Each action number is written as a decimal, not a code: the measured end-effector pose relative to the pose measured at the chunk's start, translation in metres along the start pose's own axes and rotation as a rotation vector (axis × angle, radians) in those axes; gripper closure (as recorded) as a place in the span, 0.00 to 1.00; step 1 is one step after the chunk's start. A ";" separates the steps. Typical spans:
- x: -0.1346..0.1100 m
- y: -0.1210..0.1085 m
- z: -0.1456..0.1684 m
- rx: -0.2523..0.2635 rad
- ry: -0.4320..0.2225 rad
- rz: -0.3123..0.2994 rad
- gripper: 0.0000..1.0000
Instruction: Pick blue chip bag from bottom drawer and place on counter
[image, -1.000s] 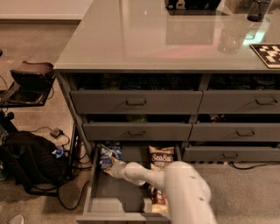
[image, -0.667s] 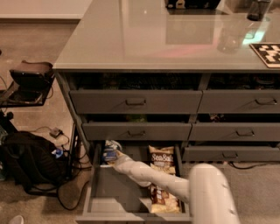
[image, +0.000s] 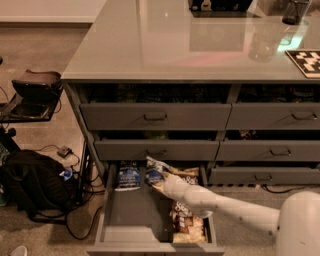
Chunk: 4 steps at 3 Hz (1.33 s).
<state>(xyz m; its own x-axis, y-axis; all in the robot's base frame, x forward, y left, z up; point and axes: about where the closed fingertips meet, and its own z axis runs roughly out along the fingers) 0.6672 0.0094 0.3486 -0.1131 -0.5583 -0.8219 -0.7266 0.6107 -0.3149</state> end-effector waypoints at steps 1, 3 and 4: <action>0.023 0.041 -0.052 -0.229 0.115 -0.095 1.00; 0.048 0.044 -0.079 -0.307 0.176 -0.129 1.00; 0.035 0.059 -0.086 -0.341 0.210 -0.151 1.00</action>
Offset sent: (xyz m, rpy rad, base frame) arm -0.0617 -0.0158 -0.0060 -0.1078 0.1329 0.1765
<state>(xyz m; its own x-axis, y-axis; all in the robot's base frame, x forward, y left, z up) 0.5623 -0.0228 0.3418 -0.0986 -0.7512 -0.6527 -0.9242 0.3122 -0.2198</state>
